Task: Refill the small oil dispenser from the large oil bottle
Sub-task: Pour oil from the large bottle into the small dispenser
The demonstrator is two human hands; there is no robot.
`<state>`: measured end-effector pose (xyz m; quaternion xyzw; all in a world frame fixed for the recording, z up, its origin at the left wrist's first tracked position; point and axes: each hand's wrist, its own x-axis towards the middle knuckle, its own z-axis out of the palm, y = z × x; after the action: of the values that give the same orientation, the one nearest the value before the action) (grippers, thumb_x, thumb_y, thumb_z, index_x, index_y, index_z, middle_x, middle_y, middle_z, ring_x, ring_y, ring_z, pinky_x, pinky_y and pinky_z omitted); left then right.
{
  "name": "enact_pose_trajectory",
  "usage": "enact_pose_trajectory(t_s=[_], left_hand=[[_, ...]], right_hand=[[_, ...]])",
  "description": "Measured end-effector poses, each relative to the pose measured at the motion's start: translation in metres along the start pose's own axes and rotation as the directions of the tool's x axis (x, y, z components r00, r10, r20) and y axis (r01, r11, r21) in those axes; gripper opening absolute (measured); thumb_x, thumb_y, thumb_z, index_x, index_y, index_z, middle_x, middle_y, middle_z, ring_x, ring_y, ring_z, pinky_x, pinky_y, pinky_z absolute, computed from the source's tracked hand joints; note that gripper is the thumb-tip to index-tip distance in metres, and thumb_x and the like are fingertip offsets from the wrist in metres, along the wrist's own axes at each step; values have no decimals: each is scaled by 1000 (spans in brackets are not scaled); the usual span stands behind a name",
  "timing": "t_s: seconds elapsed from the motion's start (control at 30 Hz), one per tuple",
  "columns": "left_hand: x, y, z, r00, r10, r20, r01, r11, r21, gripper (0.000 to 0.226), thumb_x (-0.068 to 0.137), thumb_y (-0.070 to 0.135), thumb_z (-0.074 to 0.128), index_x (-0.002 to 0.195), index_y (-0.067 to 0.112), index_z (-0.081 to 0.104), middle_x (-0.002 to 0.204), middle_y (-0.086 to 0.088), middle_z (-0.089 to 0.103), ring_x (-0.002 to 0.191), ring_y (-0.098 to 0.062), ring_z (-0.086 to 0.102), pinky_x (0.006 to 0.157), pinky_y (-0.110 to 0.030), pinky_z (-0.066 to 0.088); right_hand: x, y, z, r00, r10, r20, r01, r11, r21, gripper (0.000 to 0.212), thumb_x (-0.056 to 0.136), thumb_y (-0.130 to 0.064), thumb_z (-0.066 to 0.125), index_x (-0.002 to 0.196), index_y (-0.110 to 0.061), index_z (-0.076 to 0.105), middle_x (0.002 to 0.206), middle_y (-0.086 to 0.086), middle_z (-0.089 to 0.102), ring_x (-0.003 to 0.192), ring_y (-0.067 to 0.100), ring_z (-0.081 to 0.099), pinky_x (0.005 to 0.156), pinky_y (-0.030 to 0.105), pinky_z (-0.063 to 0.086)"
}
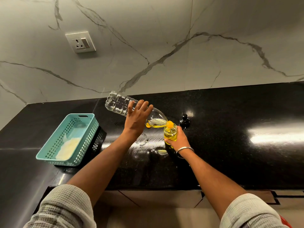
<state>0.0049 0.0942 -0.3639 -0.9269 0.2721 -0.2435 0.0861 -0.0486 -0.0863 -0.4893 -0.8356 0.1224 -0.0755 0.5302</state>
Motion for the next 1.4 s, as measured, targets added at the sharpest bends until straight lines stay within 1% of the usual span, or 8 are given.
enact_pose_trajectory(t_s=[0.17, 0.57, 0.9, 1.03, 1.4], left_hand=[[0, 0, 0, 1000, 0, 12, 0, 1000, 9, 67, 57, 5, 84, 118, 23, 63, 124, -4, 62, 123, -27, 54, 106, -42, 19], [0, 1, -2, 1000, 2, 24, -2, 1000, 11, 71, 54, 2, 84, 119, 22, 63, 125, -5, 61, 123, -27, 54, 106, -42, 18], [0, 0, -3, 1000, 3, 6, -3, 1000, 23, 69, 56, 1, 83, 118, 23, 63, 124, -4, 62, 122, -27, 55, 107, -42, 19], [1, 1, -4, 1000, 2, 4, -2, 1000, 18, 69, 53, 1, 85, 116, 23, 65, 122, -4, 63, 120, -27, 57, 106, -42, 19], [1, 2, -6, 1000, 9, 22, -9, 1000, 29, 72, 50, 5, 87, 116, 23, 65, 122, -4, 63, 120, -26, 57, 106, -42, 18]], right_hand=[[0, 2, 0, 1000, -4, -4, 4, 1000, -5, 61, 64, -13, 85, 114, -9, 50, 113, 10, 58, 104, 23, 55, 85, 25, 41], [3, 5, 1, 1000, 15, 19, -15, 1000, -6, 63, 65, -16, 85, 116, -14, 48, 114, 8, 59, 108, 23, 55, 94, 37, 47], [3, 5, 1, 1000, 1, 13, -1, 1000, -12, 62, 65, -16, 85, 116, -14, 49, 114, 7, 59, 106, 22, 55, 94, 36, 47], [2, 5, 2, 1000, 2, 4, -2, 1000, 0, 61, 64, -15, 85, 113, -15, 50, 112, 7, 60, 104, 22, 58, 92, 35, 48], [2, 4, 1, 1000, -1, 11, 1, 1000, -3, 63, 65, -15, 85, 116, -14, 49, 114, 8, 60, 107, 23, 56, 95, 35, 47]])
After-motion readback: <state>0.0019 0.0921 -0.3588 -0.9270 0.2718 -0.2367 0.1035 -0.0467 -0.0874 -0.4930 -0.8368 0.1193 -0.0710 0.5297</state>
